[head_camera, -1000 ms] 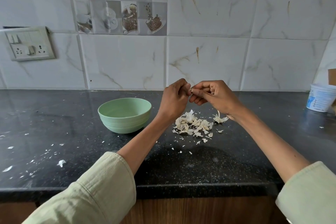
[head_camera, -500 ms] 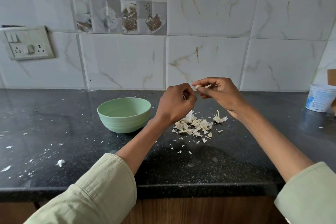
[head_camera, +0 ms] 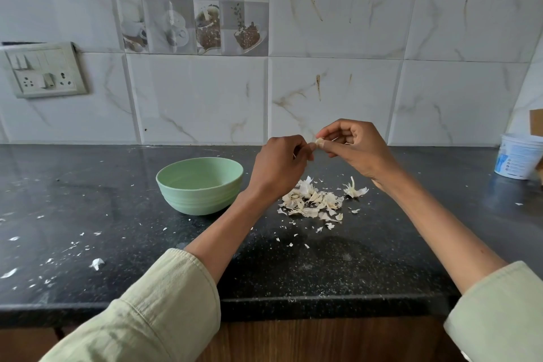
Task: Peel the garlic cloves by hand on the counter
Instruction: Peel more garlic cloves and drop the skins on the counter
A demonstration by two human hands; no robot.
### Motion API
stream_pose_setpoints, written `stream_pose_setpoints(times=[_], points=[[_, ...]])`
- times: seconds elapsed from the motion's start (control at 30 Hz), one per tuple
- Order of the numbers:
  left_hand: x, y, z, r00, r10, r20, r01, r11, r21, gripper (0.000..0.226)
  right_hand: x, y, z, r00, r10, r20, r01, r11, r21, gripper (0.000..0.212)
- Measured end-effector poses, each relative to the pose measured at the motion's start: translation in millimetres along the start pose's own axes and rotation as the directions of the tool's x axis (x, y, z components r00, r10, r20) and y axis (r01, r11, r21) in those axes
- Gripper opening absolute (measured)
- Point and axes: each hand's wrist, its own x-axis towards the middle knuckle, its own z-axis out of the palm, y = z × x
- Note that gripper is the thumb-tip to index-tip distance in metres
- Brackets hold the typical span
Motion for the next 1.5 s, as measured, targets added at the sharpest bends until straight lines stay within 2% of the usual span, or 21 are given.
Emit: stream_pose_setpoints(times=[0.1,0.2,0.47,0.9,1.27,1.4,1.5], points=[[0.8,2.7,-1.4,1.000,-0.002,-0.031,0.002,1.000,-0.003,0.017,0.4,0.2,0.3,1.000,-0.004,-0.008,0.003,1.000,-0.029,0.014],[1.2,5.8,-2.1,0.998,-0.022,-0.061,0.016,0.996,-0.093,0.004,0.4,-1.5,0.3,0.999,-0.052,-0.008,0.052,0.995,-0.080,0.015],[0.4,4.3,-2.2,0.994,-0.074,-0.080,0.063,0.989,-0.136,0.007,-3.5,-6.9,3.5,0.979,-0.204,0.018,0.203,0.962,-0.183,0.016],[-2.2,9.5,-3.9,0.978,-0.146,-0.148,0.120,0.978,-0.171,0.011,-4.9,-10.9,7.6,0.971,-0.237,0.011,0.236,0.959,-0.156,0.017],[-3.8,11.7,-3.7,0.980,-0.147,-0.133,0.125,0.979,-0.163,0.013,-4.7,-10.1,7.5,0.993,-0.112,0.027,0.113,0.993,-0.038,0.018],[-2.8,11.5,-2.6,0.986,-0.164,-0.037,0.143,0.936,-0.320,0.006,-2.6,-8.2,4.1,1.000,-0.023,0.019,0.021,0.996,0.092,0.020],[-1.0,13.9,-5.5,0.976,-0.215,0.026,0.205,0.879,-0.432,0.010,-1.5,-7.0,2.5,1.000,0.020,0.006,-0.021,0.989,0.146,0.021]])
